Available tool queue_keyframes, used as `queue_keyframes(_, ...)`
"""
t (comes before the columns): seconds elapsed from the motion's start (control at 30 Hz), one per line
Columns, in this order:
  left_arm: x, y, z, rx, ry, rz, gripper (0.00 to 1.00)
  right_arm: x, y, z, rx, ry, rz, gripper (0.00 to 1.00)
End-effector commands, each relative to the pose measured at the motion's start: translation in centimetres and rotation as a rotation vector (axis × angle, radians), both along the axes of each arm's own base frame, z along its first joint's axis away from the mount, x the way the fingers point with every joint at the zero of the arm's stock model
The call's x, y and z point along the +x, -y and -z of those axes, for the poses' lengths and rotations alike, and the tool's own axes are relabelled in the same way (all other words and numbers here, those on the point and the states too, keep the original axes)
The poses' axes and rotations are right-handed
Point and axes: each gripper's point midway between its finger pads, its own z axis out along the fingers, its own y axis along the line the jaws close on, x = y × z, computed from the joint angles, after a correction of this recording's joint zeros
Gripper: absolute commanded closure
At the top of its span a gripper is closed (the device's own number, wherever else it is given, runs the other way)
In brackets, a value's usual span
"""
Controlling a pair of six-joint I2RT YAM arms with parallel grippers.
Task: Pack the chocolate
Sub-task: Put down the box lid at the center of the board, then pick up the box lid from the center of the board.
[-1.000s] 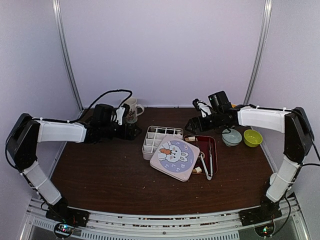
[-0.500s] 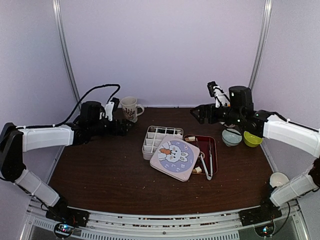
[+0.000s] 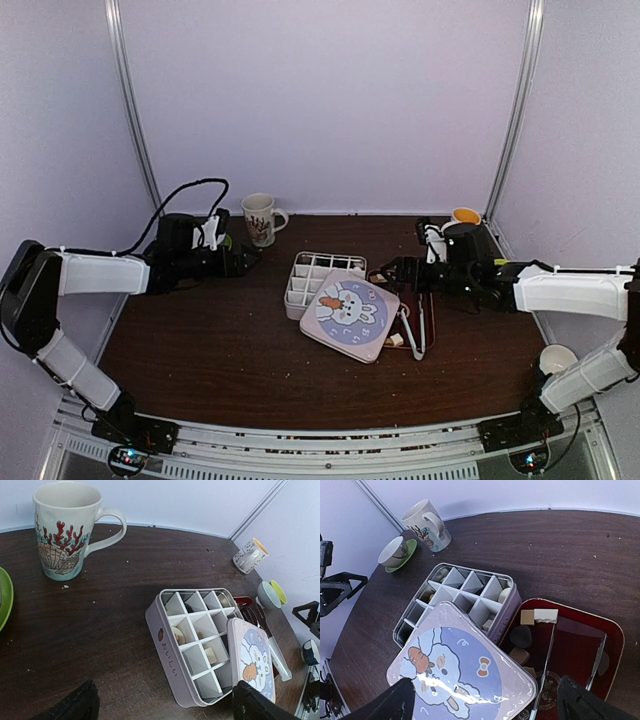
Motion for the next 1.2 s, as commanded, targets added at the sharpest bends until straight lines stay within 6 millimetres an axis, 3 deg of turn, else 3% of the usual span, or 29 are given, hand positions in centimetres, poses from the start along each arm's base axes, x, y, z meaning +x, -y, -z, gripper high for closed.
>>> queue_keyframes(0.0,0.4,0.4,-1.2,-0.003,0.058,0.019,0.05,0.4,0.0,-1.5,0.002,-0.018,0.028,0.00)
queue_keyframes(0.23,0.5,0.6,-1.0,0.026,0.056,0.031,0.06,-1.3,0.0,1.3,0.020,-0.168,0.044,0.02)
queue_keyframes(0.37,0.4,2.5,-0.4,0.060,0.050,0.071,0.06,-2.6,-0.1,3.2,0.091,-0.280,0.075,0.10)
queue_keyframes(0.77,0.9,7.3,2.3,0.087,-0.030,0.203,0.08,-4.6,-1.0,7.5,0.192,-0.485,0.208,0.11)
queue_keyframes(0.93,-0.8,8.8,2.7,0.087,-0.055,0.279,0.14,-5.2,-2.0,8.3,0.200,-0.534,0.180,0.15)
queue_keyframes(1.07,-3.1,10.2,3.3,0.093,-0.120,0.320,0.26,-5.1,-2.7,9.0,0.193,-0.557,0.161,0.20)
queue_keyframes(1.17,-5.1,11.7,3.4,0.084,-0.160,0.340,0.30,-5.0,-3.1,9.5,0.194,-0.570,0.156,0.21)
